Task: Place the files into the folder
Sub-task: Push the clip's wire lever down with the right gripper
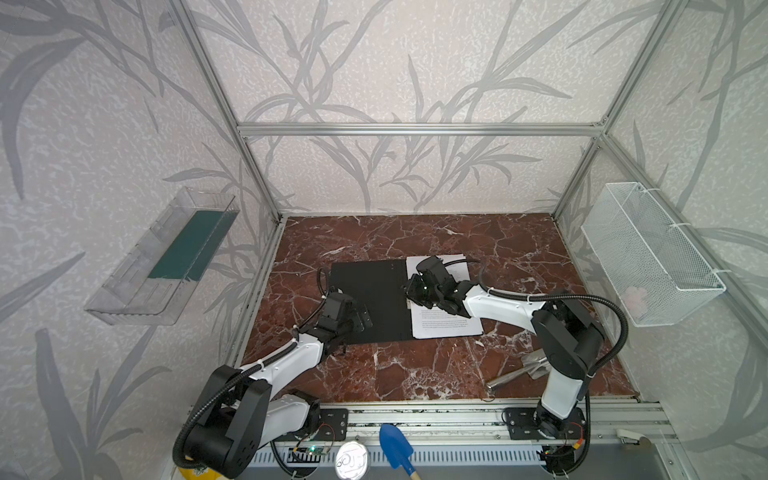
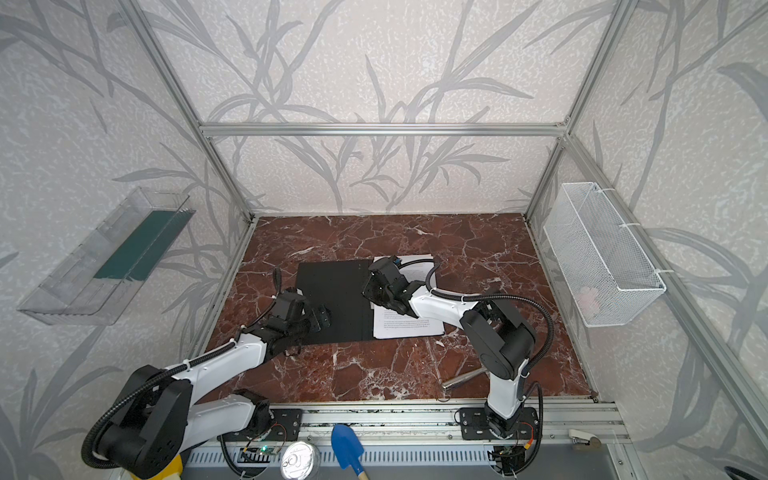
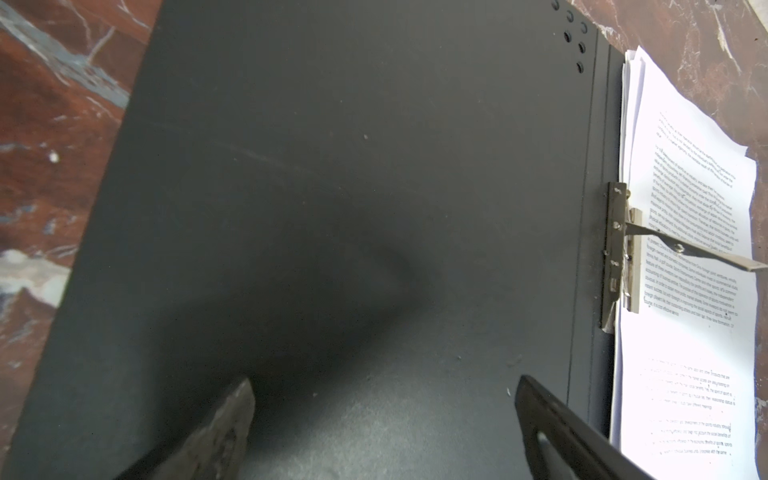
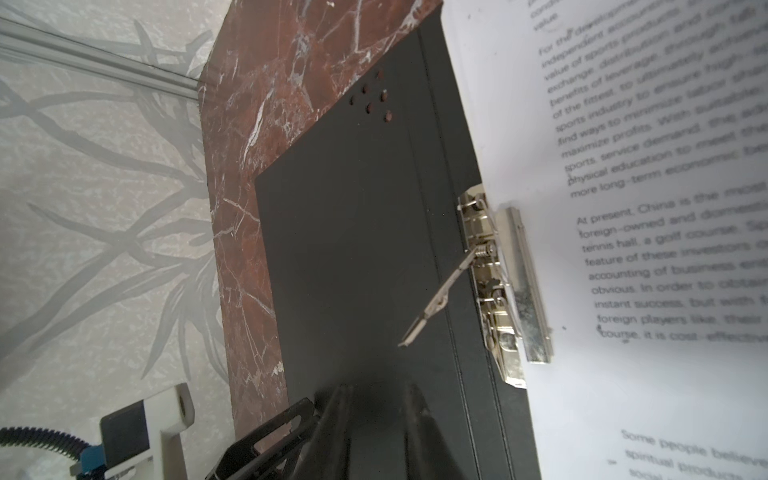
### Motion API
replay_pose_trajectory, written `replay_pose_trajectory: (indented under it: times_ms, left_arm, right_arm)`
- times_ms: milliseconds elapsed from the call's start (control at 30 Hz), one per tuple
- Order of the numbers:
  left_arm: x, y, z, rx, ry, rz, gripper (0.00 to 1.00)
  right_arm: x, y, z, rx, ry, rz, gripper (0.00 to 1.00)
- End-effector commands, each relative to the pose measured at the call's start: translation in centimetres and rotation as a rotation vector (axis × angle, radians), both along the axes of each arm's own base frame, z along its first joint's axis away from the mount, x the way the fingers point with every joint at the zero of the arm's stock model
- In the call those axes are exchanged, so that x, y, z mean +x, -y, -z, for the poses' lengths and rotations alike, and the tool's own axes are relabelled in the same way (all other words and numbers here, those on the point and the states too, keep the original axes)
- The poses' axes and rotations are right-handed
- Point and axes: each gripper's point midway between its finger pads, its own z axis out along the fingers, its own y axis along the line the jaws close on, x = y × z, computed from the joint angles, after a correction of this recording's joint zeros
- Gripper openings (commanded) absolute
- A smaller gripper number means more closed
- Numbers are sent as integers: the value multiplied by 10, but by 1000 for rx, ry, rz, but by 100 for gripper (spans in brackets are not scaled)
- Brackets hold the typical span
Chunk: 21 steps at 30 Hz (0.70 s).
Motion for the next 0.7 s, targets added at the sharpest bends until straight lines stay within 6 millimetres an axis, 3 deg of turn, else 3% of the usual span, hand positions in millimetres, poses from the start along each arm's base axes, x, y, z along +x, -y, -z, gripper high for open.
replay_pose_trajectory:
  times_ms: [0, 667]
  left_arm:
    - [-16, -7, 16, 7, -62, -19, 99]
    - [-14, -7, 12, 5, -40, -18, 99]
  right_arm:
    - [5, 0, 3, 30, -18, 48, 23]
    - [12, 5, 17, 62, -74, 87, 15]
